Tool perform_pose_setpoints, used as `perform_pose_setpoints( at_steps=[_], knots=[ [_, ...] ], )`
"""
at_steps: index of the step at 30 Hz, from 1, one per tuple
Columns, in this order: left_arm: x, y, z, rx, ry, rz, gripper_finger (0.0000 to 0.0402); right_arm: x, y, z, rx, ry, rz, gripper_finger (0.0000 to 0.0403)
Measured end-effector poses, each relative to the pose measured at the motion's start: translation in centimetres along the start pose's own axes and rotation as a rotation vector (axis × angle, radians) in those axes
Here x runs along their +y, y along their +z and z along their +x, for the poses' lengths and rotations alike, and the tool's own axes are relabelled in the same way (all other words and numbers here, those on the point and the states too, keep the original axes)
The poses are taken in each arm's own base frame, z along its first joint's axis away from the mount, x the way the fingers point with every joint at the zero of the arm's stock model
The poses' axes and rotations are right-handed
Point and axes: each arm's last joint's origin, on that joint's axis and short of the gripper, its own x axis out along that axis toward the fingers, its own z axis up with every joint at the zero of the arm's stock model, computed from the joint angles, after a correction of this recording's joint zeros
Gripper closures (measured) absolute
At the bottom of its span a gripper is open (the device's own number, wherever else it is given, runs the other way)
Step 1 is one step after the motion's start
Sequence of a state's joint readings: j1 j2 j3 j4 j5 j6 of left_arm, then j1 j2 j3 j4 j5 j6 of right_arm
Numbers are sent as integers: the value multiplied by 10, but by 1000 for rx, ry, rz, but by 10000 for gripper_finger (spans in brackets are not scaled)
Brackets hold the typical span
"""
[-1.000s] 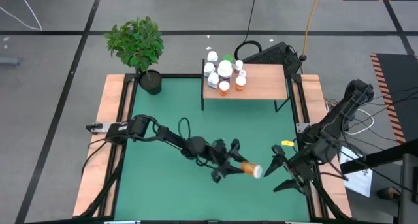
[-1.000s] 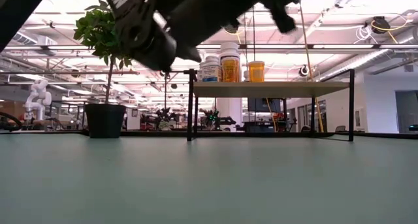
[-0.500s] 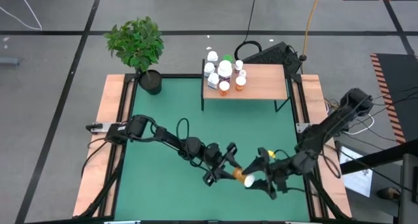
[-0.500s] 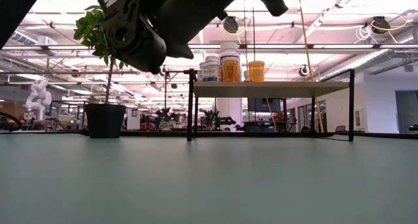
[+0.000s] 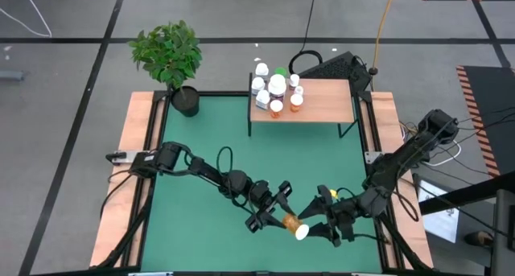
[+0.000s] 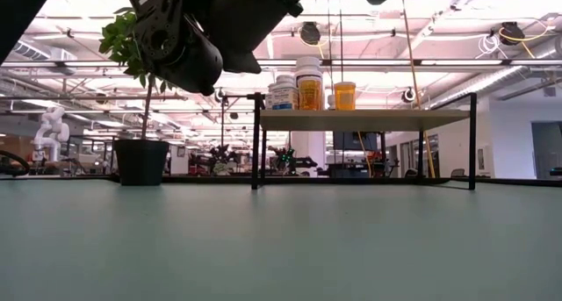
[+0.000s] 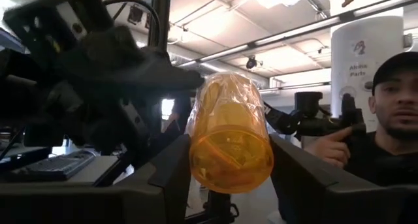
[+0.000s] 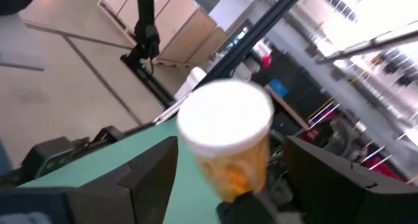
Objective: Pick and place medicine bottles onto shelf by color
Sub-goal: Put the big orange pill bottle on the shelf
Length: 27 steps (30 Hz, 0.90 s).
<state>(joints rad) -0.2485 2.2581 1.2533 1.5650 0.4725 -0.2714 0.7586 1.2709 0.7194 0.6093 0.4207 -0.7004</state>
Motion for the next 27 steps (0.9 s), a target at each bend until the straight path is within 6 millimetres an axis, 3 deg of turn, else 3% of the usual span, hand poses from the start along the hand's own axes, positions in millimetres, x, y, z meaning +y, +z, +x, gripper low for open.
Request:
perform_pose_setpoints(
  at_steps=[7,11,18,27],
  knots=[
    [3,-1,-1,14,13,-1,216,-1,5,-1,-46,-10,-54,97],
    [3,-1,-1,15,20,0,224,1,2,4,-91,31,-62,96],
    [3,-1,-1,16,30,-1,212,6,-5,14,-94,23,-112,130],
    [4,-2,-1,18,32,-10,217,4,-3,14,-107,11,-123,203]
  ],
)
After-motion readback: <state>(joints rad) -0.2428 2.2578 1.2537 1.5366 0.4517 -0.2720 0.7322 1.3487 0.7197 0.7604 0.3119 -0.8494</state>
